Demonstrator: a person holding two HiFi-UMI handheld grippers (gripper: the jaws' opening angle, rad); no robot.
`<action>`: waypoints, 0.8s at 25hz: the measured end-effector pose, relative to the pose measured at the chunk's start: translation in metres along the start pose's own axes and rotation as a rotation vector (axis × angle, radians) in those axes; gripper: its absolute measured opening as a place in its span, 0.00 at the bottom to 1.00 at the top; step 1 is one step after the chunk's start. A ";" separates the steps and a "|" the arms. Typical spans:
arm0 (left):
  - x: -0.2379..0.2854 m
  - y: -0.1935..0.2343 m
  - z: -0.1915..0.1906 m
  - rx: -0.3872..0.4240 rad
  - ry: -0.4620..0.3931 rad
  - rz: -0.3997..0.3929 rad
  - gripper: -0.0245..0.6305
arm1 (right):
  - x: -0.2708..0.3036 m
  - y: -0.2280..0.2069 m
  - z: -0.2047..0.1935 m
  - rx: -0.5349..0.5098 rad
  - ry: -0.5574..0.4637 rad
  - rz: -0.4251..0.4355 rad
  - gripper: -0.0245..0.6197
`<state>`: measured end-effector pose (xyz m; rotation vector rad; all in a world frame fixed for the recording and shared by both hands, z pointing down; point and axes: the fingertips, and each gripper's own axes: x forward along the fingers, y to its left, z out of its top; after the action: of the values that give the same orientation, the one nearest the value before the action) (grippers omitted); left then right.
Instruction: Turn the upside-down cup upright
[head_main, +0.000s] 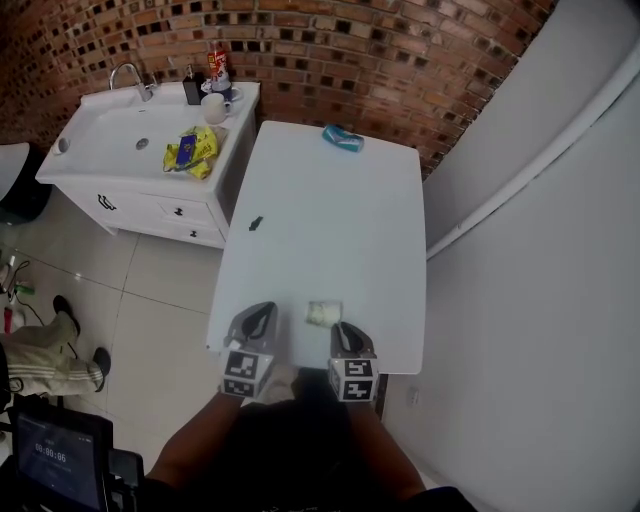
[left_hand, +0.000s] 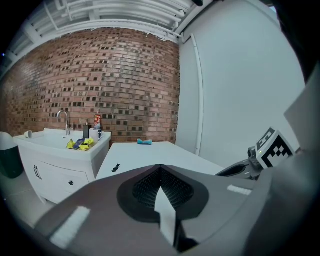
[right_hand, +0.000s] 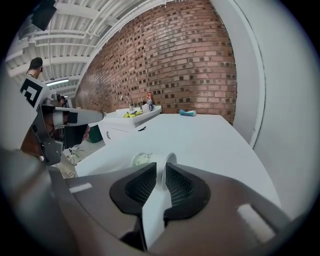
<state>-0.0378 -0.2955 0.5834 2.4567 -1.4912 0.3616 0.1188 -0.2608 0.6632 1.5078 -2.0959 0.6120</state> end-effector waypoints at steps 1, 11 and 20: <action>0.001 0.000 -0.001 0.002 0.001 0.000 0.03 | 0.001 0.001 0.000 0.001 0.002 0.007 0.15; 0.001 0.002 -0.006 -0.001 0.007 0.008 0.03 | 0.008 -0.001 -0.007 0.014 0.028 0.007 0.10; 0.005 0.002 -0.006 -0.001 0.008 -0.004 0.03 | 0.010 -0.002 -0.009 0.009 0.042 0.007 0.08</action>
<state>-0.0377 -0.2985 0.5909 2.4536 -1.4834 0.3689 0.1190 -0.2632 0.6762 1.4804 -2.0709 0.6511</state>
